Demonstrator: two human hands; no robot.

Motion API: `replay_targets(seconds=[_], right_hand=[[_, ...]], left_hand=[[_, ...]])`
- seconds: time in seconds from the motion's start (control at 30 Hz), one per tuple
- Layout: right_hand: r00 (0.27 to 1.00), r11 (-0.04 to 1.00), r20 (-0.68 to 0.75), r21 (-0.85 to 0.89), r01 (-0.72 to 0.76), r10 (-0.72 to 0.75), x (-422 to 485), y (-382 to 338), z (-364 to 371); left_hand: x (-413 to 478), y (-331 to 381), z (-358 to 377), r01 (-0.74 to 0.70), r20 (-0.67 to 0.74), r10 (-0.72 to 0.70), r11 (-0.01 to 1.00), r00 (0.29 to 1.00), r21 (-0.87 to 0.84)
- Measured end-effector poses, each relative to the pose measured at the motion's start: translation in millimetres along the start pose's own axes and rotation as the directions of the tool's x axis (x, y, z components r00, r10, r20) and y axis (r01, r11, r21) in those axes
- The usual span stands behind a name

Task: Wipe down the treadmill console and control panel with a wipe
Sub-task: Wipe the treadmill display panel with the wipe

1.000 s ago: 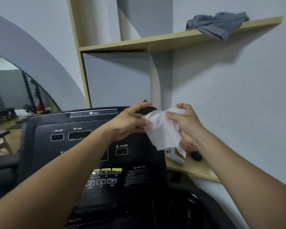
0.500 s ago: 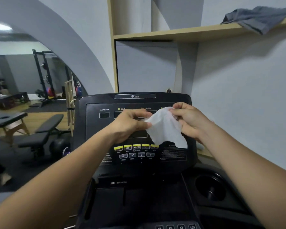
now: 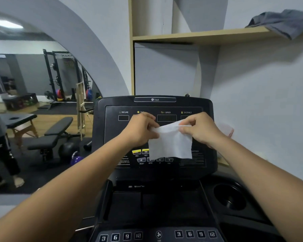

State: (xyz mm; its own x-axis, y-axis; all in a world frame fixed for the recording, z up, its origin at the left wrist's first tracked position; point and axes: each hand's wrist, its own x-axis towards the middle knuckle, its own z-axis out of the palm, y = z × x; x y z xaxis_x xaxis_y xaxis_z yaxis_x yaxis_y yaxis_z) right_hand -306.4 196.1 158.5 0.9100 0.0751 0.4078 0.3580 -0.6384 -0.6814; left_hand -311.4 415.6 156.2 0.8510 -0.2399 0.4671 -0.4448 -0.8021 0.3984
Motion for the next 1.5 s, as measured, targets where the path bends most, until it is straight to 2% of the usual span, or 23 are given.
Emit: replay_targets(seconds=[0.2, 0.43, 0.6, 0.77, 0.9, 1.03, 1.17, 1.33, 1.5], right_hand=[[0.982, 0.98, -0.002, -0.065, 0.187, -0.188, 14, 15, -15], [0.996, 0.975, -0.011, 0.206, 0.086, -0.086, 27, 44, -8], [0.996, 0.974, -0.03, 0.209, 0.089, -0.085, 29, 45, -12], [0.996, 0.974, -0.009, 0.207, 0.091, -0.091, 37, 41, -18], [0.995, 0.974, -0.052, 0.204, 0.098, -0.09, 39, 40, -17], [0.992, 0.969, -0.098, 0.226, 0.102, -0.081, 40, 35, -13], [0.98, 0.974, -0.153, 0.168, 0.149, -0.123, 40, 27, -3], [0.979, 0.978, -0.136, 0.125, 0.167, -0.15, 32, 18, 16], [0.957, 0.967, -0.161, 0.047, 0.251, -0.241, 29, 4, 41]], left_hand=[[23, 9, 0, -0.072, 0.019, 0.072, 0.997, 0.997, 0.004], [37, 14, 15, 0.074, -0.002, -0.077, 0.966, 0.997, -0.247], [37, 17, 22, 0.116, -0.016, -0.133, 0.913, 0.991, -0.39], [37, 21, 20, 0.129, -0.052, -0.168, 0.89, 0.984, -0.438], [36, 22, 18, 0.141, -0.109, -0.221, 0.861, 0.969, -0.489], [32, 17, 14, 0.157, -0.119, -0.245, 0.856, 0.962, -0.493], [25, 12, 11, 0.15, -0.15, -0.248, 0.866, 0.957, -0.476], [12, 2, 9, 0.115, -0.197, -0.254, 0.84, 0.947, -0.53], [2, -13, 2, 0.128, -0.224, -0.254, 0.878, 0.941, -0.461]])
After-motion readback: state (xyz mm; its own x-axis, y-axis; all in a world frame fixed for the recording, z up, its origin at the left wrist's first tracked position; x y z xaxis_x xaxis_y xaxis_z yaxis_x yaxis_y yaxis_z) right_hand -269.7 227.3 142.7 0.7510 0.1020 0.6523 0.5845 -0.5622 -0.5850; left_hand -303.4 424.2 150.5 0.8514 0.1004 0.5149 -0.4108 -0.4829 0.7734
